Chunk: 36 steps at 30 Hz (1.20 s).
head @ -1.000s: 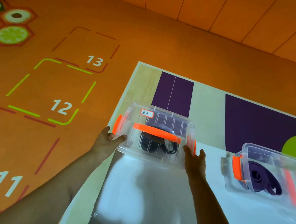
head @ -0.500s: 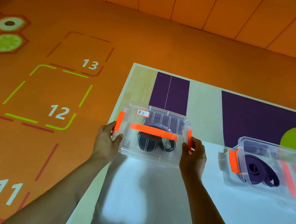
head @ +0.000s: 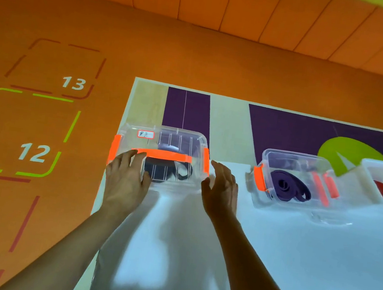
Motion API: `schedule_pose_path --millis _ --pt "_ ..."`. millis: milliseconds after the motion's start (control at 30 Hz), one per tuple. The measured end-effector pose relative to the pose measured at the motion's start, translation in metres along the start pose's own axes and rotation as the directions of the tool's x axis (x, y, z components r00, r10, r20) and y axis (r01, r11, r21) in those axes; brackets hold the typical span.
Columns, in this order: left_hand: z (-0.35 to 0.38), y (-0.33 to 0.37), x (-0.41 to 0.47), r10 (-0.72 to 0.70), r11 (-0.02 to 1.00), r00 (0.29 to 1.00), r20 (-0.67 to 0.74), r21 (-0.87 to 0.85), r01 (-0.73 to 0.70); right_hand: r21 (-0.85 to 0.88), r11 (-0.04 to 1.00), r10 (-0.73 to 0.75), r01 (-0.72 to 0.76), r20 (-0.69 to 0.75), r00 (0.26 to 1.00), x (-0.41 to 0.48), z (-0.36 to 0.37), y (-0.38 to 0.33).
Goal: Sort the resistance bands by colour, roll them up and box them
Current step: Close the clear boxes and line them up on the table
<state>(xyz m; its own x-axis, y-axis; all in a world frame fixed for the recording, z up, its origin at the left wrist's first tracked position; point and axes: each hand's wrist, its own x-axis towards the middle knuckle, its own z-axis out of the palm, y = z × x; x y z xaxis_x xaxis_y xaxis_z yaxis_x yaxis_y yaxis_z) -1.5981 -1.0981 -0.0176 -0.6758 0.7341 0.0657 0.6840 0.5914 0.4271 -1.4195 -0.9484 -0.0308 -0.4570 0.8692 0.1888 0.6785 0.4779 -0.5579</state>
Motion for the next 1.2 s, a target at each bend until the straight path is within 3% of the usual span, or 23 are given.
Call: schedule_pose_path --millis 267,467,600,767,900,967,1033,1100,1200 --pt "0.022 0.089 -0.022 0.174 0.984 0.985 -0.009 -0.018 -0.174 -0.038 0.999 -0.014 0.013 -0.014 1.0 -0.004 -0.051 0.057" --pt "0.064 0.164 -0.043 0.136 0.991 0.991 -0.012 -0.012 -0.136 -0.015 0.999 -0.032 0.033 0.014 0.999 0.001 -0.1 0.126" --pt "0.098 0.222 -0.067 0.2 0.98 0.979 -0.048 -0.008 -0.2 0.028 0.999 -0.042 0.041 0.027 0.999 0.006 -0.129 0.188" --pt "0.144 0.289 -0.094 0.248 0.969 0.966 0.077 -0.014 -0.248 0.022 0.998 -0.063 0.064 -0.041 0.997 0.001 -0.16 0.261" --pt "0.172 0.334 -0.099 0.286 0.956 0.947 0.147 0.026 -0.293 0.052 0.997 0.058 -0.055 -0.07 0.996 -0.008 -0.183 0.322" --pt "0.183 0.348 -0.096 0.295 0.95 0.937 0.185 0.052 -0.309 0.009 0.986 0.169 -0.169 0.023 0.985 -0.011 -0.194 0.354" --pt "0.192 0.357 -0.092 0.294 0.941 0.925 0.242 0.094 -0.324 -0.139 0.951 0.303 -0.278 0.216 0.928 -0.007 -0.204 0.38" --pt "0.199 0.362 -0.09 0.284 0.937 0.918 0.276 0.125 -0.327 -0.286 0.916 0.379 -0.282 0.381 0.843 0.0 -0.214 0.399" --pt "0.202 0.365 -0.092 0.268 0.936 0.921 0.281 0.148 -0.318 -0.34 0.908 0.394 -0.246 0.491 0.777 0.018 -0.222 0.417"
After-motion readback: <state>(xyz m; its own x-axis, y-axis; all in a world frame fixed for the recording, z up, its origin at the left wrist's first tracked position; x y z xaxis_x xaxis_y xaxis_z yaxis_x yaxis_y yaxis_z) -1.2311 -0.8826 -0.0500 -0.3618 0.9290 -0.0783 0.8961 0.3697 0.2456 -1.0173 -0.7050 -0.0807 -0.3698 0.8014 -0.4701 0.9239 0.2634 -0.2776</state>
